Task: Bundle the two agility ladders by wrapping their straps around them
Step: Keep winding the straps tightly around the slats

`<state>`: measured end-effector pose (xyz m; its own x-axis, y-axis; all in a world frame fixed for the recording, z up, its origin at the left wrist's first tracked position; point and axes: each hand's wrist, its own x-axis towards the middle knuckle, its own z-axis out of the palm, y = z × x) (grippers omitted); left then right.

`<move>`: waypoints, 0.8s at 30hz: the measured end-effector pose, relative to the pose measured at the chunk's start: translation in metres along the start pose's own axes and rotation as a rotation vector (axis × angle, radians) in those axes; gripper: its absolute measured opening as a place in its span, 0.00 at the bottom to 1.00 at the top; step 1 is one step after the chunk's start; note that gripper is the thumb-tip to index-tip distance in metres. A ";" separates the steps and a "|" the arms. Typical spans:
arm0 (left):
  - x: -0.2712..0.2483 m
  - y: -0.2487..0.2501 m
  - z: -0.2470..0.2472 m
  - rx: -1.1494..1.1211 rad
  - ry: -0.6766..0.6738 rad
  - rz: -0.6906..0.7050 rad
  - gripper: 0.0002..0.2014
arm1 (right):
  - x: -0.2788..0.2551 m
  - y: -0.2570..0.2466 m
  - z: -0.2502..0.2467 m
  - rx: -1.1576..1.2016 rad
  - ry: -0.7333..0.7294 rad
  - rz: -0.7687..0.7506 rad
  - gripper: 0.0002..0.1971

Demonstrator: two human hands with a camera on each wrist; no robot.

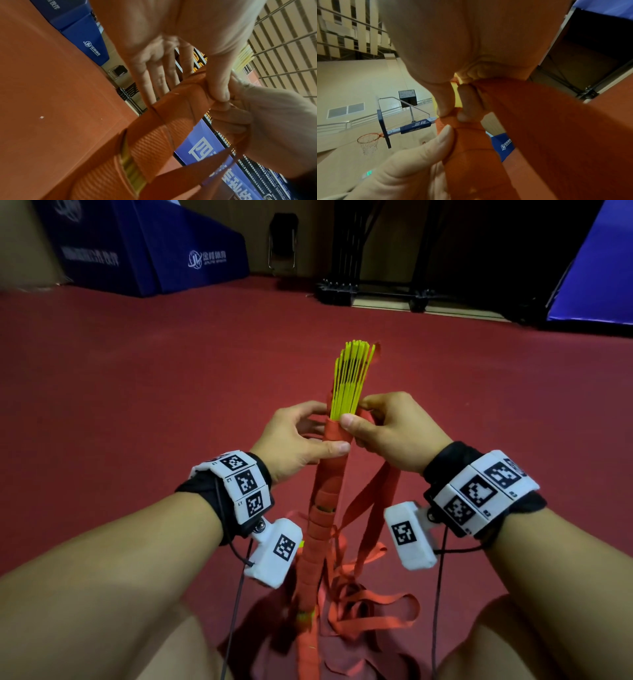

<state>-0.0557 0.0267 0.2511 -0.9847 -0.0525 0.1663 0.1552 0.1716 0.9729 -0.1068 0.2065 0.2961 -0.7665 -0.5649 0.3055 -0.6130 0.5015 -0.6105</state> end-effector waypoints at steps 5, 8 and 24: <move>0.001 0.002 0.006 0.043 0.058 0.013 0.20 | -0.002 0.003 0.000 0.094 -0.009 0.046 0.17; 0.002 0.001 0.007 0.071 0.089 0.011 0.22 | -0.003 0.004 0.000 0.069 0.013 0.085 0.21; -0.002 0.007 0.014 0.294 0.096 0.046 0.26 | -0.007 -0.020 0.006 -0.107 0.156 0.146 0.29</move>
<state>-0.0534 0.0421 0.2556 -0.9629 -0.1281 0.2376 0.1563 0.4529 0.8778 -0.0876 0.1968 0.3019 -0.8639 -0.3773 0.3336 -0.5036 0.6417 -0.5785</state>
